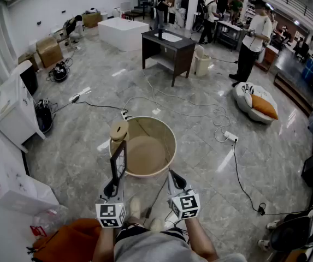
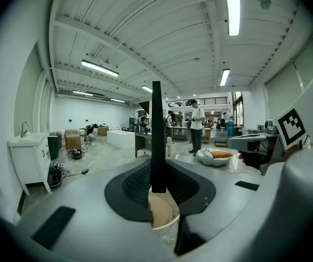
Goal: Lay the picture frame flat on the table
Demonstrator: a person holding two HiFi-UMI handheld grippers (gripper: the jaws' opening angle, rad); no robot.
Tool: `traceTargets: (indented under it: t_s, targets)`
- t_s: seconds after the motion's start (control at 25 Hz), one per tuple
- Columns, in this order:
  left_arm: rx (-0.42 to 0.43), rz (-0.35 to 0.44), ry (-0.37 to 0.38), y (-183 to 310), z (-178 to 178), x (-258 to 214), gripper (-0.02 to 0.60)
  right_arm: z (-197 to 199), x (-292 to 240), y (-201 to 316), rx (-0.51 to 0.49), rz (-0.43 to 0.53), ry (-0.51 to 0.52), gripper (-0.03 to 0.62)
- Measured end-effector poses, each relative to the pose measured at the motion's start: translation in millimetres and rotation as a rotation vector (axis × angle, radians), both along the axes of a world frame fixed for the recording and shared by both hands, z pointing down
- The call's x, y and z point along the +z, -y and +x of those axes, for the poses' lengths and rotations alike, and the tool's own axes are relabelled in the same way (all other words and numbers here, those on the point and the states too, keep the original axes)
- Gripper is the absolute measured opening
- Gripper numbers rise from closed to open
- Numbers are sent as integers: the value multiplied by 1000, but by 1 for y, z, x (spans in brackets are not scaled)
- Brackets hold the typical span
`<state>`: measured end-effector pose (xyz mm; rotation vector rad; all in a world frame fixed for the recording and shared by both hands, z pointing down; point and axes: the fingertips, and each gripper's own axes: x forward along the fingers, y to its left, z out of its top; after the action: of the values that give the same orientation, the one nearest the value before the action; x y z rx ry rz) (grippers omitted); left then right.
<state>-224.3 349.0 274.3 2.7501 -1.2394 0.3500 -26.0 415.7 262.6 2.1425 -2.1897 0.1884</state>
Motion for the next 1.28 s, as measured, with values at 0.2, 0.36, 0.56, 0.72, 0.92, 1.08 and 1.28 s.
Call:
traceTargets:
  t_s: [0.2, 0.36, 0.56, 0.72, 0.92, 1.08, 1.28]
  targets:
    - [-1, -2, -2, 2, 4, 1, 81, 2, 1, 2, -6, 3, 2, -2]
    - [0, -8, -2, 6, 2, 6, 80, 2, 8, 5, -1, -1, 21, -2]
    - [5, -27, -3, 15, 5, 10, 80, 3, 12, 13, 8, -34, 25, -2]
    - [14, -45, 1, 29, 11, 17, 80, 10, 19, 27, 22, -38, 28, -2]
    - [33, -68, 7, 63, 18, 23, 80, 16, 25, 58, 40, -66, 38, -2]
    - [56, -80, 7, 100, 26, 23, 80, 21, 21, 93, 53, -67, 36, -2]
    - [86, -90, 2, 153, 38, 26, 81, 32, 24, 139, 79, -85, 28, -2]
